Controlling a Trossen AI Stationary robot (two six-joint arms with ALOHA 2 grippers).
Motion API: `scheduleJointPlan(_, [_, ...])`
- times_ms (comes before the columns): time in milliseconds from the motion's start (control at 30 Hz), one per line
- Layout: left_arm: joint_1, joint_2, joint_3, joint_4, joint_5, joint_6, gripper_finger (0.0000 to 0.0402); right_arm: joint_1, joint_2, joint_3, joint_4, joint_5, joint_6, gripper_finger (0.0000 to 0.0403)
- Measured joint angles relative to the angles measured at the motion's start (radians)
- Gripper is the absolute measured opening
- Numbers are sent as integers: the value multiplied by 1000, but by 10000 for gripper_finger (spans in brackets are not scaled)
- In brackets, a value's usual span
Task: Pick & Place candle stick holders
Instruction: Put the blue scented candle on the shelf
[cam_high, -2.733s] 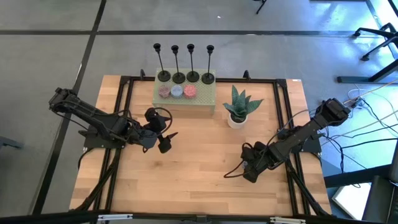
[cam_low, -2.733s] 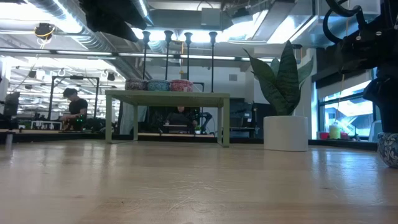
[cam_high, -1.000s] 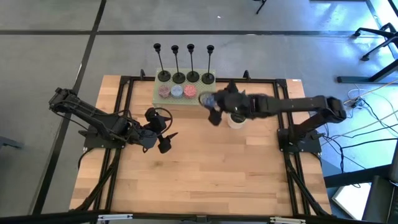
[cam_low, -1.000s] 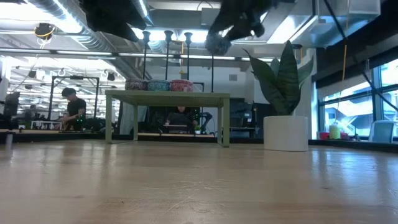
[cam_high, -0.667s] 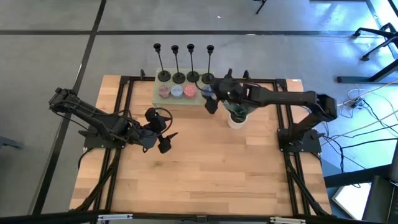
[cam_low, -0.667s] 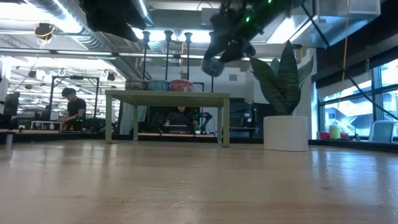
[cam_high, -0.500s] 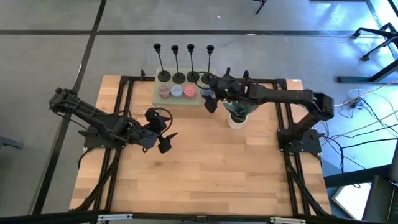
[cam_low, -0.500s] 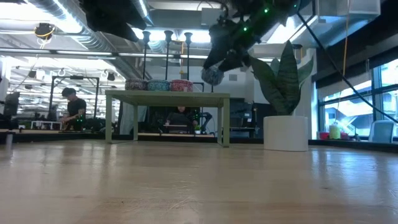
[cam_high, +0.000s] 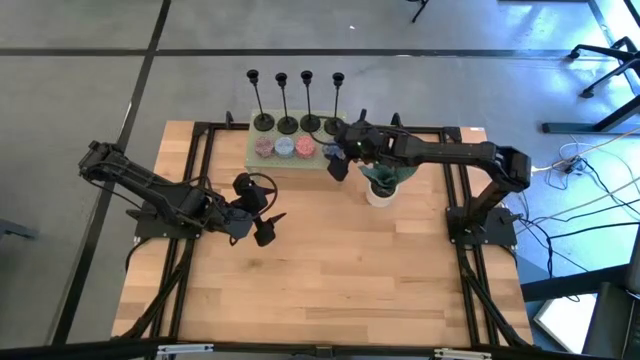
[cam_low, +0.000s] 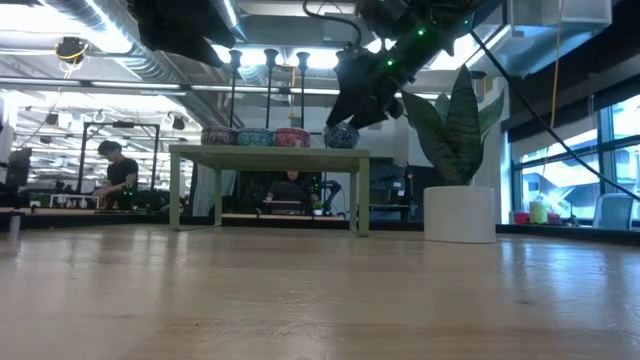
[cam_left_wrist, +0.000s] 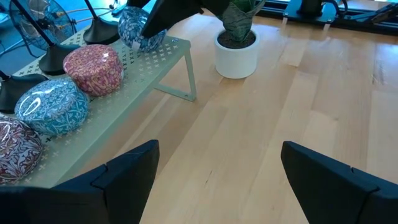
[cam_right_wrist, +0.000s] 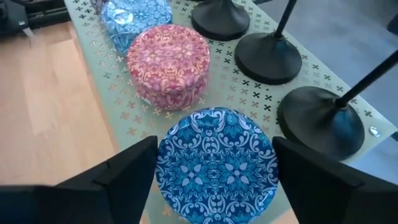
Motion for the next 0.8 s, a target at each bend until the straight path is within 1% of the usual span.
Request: scheduleJointPlan(800, [0,0,0,0,0,0,336,-6,0,5,3,-7,-15,317])
